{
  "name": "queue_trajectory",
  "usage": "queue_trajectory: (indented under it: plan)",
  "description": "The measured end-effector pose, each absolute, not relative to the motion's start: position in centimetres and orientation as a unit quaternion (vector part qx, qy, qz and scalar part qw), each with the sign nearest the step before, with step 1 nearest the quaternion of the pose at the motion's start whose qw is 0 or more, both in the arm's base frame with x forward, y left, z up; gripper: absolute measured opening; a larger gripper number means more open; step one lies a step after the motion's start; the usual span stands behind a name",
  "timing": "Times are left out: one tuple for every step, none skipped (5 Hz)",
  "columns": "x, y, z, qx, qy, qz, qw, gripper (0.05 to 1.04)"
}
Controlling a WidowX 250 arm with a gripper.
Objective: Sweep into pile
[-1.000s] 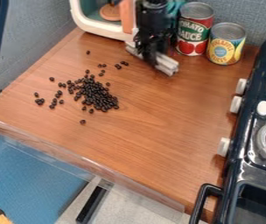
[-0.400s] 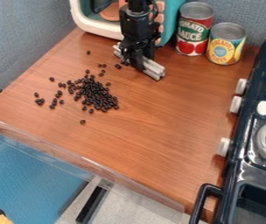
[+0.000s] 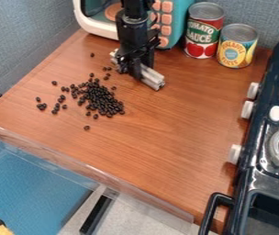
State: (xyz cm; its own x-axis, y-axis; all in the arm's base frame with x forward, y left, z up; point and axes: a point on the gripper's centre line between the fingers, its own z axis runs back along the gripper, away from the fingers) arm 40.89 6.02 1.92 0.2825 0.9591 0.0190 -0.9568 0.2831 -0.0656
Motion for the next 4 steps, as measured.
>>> queue_trajectory:
  plan:
    - [39.3,6.0,1.9,-0.018,-0.026,0.599,0.800,0.393]
    - [38.2,6.3,1.9,-0.019,-0.035,0.600,0.799,0.393]
    - [36.9,6.6,1.8,-0.013,-0.043,0.600,0.799,0.393]
    - [35.9,7.2,1.8,-0.011,-0.049,0.605,0.795,0.393]
